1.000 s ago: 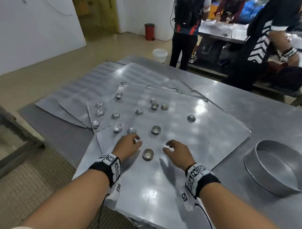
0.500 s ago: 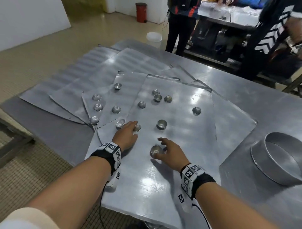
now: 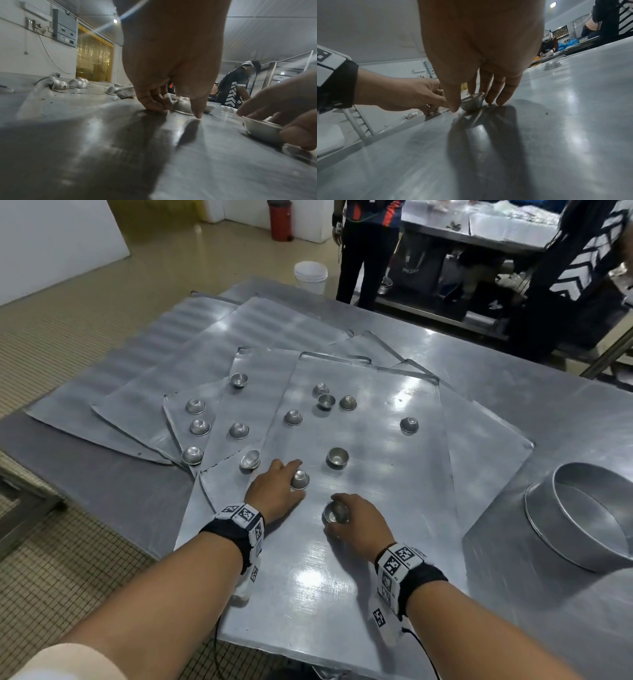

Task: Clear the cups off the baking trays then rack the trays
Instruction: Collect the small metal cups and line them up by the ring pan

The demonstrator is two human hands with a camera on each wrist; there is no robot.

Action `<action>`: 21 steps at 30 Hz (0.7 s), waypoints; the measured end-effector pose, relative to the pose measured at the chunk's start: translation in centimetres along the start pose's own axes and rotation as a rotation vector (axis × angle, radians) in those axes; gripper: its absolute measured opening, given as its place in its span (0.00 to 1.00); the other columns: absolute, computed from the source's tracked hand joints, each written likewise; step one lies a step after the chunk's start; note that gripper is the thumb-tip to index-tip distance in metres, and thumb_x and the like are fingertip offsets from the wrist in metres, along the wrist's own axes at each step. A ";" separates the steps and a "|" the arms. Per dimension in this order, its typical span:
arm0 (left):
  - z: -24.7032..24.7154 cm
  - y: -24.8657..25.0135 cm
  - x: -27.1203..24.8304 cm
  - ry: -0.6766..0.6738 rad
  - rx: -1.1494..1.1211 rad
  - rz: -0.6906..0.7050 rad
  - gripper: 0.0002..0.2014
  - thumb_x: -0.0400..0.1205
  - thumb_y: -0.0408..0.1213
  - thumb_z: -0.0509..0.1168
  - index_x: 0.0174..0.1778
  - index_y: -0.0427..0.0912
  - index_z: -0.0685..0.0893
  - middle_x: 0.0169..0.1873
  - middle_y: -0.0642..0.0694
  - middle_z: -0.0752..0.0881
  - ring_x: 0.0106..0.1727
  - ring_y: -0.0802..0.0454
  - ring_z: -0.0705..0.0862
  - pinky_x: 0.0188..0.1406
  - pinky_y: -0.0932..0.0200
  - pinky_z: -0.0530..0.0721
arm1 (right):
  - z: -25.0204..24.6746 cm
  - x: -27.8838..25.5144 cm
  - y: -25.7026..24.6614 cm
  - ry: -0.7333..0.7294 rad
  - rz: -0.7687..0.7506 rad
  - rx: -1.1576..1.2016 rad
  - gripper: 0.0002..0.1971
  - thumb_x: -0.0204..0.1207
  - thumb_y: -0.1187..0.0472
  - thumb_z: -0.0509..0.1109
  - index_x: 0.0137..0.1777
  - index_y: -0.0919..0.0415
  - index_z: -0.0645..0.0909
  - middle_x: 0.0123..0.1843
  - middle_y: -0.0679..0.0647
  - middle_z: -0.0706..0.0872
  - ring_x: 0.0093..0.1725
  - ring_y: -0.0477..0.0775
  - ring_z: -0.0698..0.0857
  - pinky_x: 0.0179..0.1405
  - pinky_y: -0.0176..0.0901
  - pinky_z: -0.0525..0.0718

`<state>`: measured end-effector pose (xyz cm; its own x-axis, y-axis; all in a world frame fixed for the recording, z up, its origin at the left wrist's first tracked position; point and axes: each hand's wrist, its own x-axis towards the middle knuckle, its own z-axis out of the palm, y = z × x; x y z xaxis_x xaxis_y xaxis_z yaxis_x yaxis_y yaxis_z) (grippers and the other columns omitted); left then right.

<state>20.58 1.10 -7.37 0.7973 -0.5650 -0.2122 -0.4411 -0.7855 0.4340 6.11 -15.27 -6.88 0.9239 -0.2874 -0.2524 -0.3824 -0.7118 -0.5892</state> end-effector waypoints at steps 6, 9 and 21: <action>0.1 0.5 0.4 0.009 -0.025 0.050 0.16 0.80 0.47 0.70 0.61 0.47 0.79 0.59 0.47 0.78 0.53 0.40 0.84 0.50 0.51 0.80 | -0.5 -0.5 1.1 0.032 0.034 -0.001 0.32 0.73 0.52 0.77 0.78 0.52 0.75 0.74 0.50 0.81 0.72 0.54 0.79 0.71 0.48 0.77; 0.2 0.9 0.2 0.038 -0.047 0.069 0.13 0.79 0.45 0.71 0.54 0.46 0.78 0.51 0.48 0.83 0.50 0.42 0.83 0.42 0.53 0.74 | -0.5 -0.8 1.4 0.048 0.043 0.009 0.32 0.73 0.51 0.77 0.77 0.51 0.76 0.73 0.50 0.82 0.71 0.55 0.80 0.71 0.50 0.78; 0.6 1.7 -1.2 0.040 -0.207 0.133 0.11 0.76 0.45 0.73 0.50 0.49 0.84 0.52 0.54 0.79 0.49 0.52 0.82 0.51 0.54 0.81 | -0.4 -0.9 2.0 0.060 0.070 0.058 0.32 0.73 0.51 0.78 0.77 0.51 0.76 0.73 0.50 0.82 0.71 0.54 0.80 0.71 0.52 0.78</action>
<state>18.62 0.27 -6.94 0.7554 -0.6462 -0.1085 -0.4526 -0.6343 0.6267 4.53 -16.72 -7.59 0.8933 -0.3743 -0.2487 -0.4441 -0.6509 -0.6158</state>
